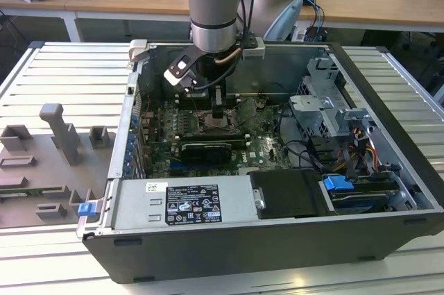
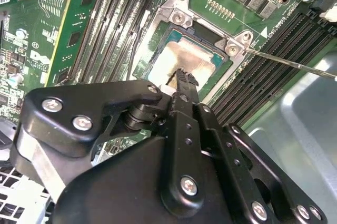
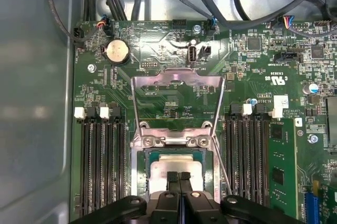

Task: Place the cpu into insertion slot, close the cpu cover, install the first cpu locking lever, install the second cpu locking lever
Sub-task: 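Close the cpu cover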

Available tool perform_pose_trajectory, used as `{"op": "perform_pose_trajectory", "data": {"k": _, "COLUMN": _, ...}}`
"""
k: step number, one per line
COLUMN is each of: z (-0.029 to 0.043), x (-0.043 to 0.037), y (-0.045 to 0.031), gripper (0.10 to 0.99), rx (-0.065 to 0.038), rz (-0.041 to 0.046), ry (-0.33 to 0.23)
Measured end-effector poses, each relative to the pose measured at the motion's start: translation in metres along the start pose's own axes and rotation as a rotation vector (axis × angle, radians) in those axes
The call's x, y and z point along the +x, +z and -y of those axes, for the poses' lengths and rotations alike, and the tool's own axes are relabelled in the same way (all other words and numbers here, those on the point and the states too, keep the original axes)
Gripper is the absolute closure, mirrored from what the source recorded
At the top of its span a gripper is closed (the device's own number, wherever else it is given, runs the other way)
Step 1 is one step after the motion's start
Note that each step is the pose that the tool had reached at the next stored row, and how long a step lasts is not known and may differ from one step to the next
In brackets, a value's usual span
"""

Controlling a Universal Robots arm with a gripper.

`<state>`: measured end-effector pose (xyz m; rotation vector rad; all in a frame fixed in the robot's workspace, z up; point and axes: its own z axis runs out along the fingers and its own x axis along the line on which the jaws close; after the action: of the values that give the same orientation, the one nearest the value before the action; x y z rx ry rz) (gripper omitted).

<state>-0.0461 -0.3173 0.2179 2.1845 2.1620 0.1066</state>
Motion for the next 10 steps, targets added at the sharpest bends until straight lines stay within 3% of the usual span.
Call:
{"op": "perform_pose_trajectory", "data": {"k": 5, "z": -0.0065, "x": 0.0, "y": -0.0002, "gripper": 0.98, "rx": 0.006, "rz": 0.0001, "ry": 0.0}}
{"op": "perform_pose_trajectory", "data": {"k": 10, "z": -0.0079, "x": 0.0001, "y": -0.0019, "gripper": 0.98, "rx": 0.007, "rz": 0.0001, "ry": 0.0}}
